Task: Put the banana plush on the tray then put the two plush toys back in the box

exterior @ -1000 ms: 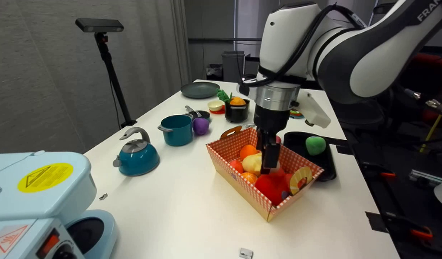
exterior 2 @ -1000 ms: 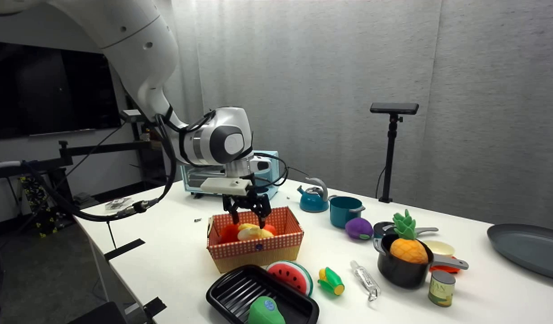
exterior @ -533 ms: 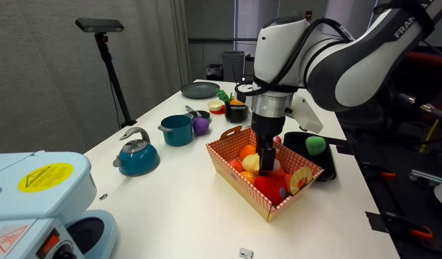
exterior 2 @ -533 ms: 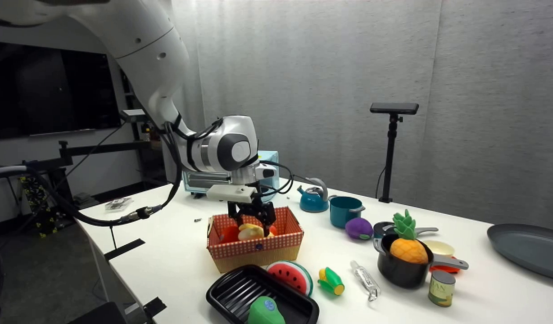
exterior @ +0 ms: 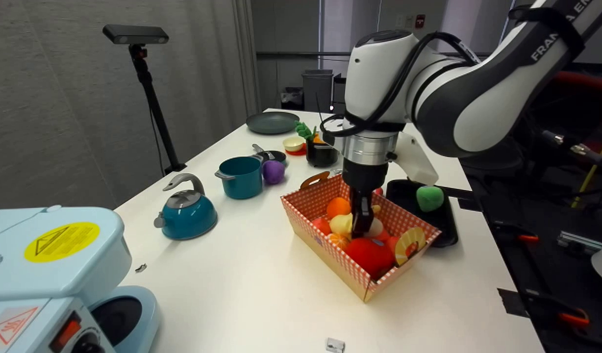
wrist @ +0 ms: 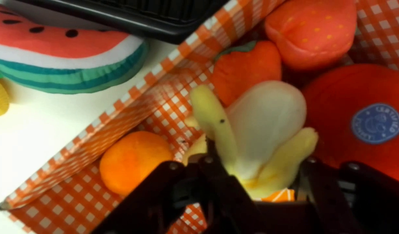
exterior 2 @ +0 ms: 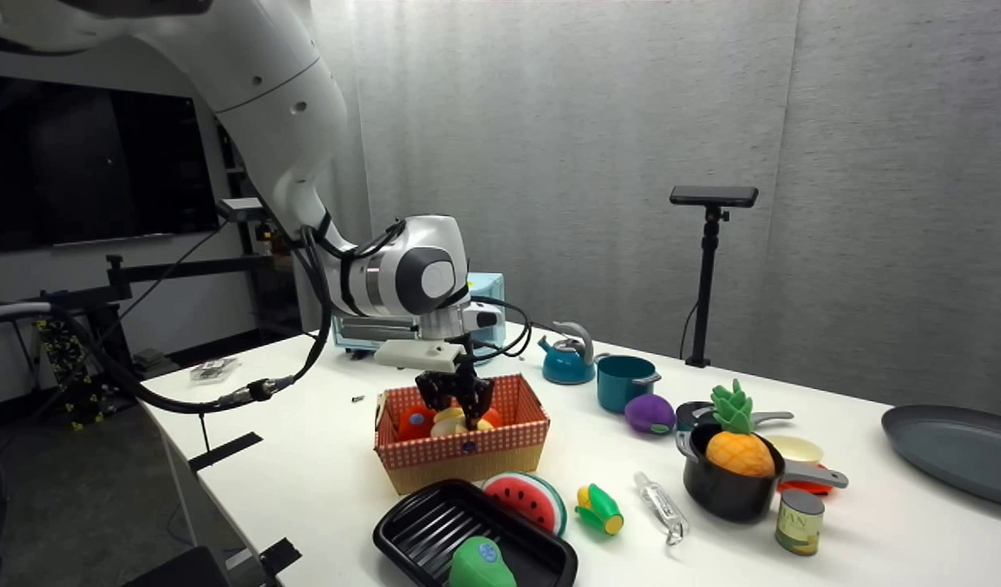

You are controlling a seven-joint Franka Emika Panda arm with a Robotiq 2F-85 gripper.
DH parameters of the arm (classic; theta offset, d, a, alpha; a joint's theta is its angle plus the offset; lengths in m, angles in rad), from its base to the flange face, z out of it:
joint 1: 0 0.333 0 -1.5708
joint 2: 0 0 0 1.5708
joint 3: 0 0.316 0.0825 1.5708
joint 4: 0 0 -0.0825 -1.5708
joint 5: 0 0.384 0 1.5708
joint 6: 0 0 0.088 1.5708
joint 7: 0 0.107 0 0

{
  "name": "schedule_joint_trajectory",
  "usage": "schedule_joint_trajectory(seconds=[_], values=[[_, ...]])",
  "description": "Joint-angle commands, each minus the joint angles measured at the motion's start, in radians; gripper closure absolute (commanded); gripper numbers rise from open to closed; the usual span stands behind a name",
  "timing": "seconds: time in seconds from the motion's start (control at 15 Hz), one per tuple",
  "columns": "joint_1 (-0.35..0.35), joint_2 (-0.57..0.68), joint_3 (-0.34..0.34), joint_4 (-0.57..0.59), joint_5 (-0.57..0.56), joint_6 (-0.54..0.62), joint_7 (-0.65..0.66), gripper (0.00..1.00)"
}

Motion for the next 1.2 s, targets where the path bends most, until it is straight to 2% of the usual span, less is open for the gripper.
schedule_joint_trajectory(seconds=[0.0,0.13,0.67,1.13], values=[[0.012,-0.035,-0.009,-0.026,-0.037,0.023,0.03,0.84],[0.006,-0.07,-0.003,-0.048,-0.026,0.016,0.014,0.98],[-0.026,-0.332,0.015,-0.217,0.041,-0.012,-0.08,0.98],[-0.048,-0.565,-0.021,-0.379,0.072,-0.034,-0.158,0.97]])
